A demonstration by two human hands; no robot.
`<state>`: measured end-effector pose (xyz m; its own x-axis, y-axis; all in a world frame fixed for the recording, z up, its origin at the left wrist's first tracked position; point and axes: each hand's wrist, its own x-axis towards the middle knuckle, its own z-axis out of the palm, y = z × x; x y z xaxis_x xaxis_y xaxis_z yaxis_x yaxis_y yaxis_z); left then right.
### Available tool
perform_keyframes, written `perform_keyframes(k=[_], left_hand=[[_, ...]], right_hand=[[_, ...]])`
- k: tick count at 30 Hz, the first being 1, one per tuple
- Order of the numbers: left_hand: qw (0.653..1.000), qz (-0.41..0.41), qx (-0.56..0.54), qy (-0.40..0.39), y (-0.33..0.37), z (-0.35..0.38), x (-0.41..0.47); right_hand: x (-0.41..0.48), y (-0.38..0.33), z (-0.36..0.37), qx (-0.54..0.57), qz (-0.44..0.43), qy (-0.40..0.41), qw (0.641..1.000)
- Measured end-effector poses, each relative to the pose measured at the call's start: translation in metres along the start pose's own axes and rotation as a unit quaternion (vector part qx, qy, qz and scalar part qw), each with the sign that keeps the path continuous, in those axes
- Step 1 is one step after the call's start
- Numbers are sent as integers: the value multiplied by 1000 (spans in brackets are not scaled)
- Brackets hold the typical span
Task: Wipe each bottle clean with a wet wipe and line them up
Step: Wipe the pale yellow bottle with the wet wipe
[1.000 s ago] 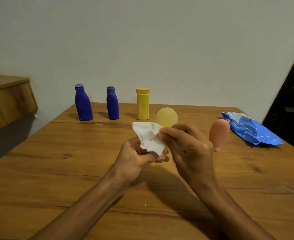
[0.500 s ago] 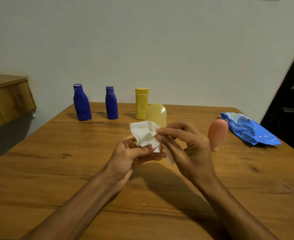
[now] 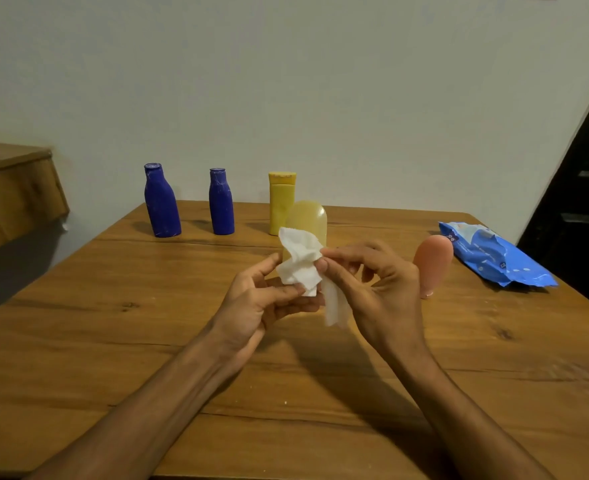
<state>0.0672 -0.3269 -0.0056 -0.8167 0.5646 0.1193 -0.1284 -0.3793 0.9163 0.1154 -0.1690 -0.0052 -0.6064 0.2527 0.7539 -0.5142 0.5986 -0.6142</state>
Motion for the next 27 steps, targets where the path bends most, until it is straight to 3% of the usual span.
perform_keyframes(k=[3,8,13,18,22,27], left_hand=[[1000,7,18,12,-2,-2,1],[998,-8,65,-9,-3,-3,0],[997,8,80,14,-5,-5,2],[991,16,136,-2,-7,-3,0],[986,36,164,13,-8,-5,0],[982,39,184,-11,-9,-3,-1]], right_hand=[[-1,0,0,13,2,-34,999],[2,4,-2,27,12,19,999],[1,0,-2,20,-2,-14,1000],[3,5,-3,6,-11,31,999],[0,5,-3,-12,-31,-4,999],[1,6,-5,5,-22,50,998]])
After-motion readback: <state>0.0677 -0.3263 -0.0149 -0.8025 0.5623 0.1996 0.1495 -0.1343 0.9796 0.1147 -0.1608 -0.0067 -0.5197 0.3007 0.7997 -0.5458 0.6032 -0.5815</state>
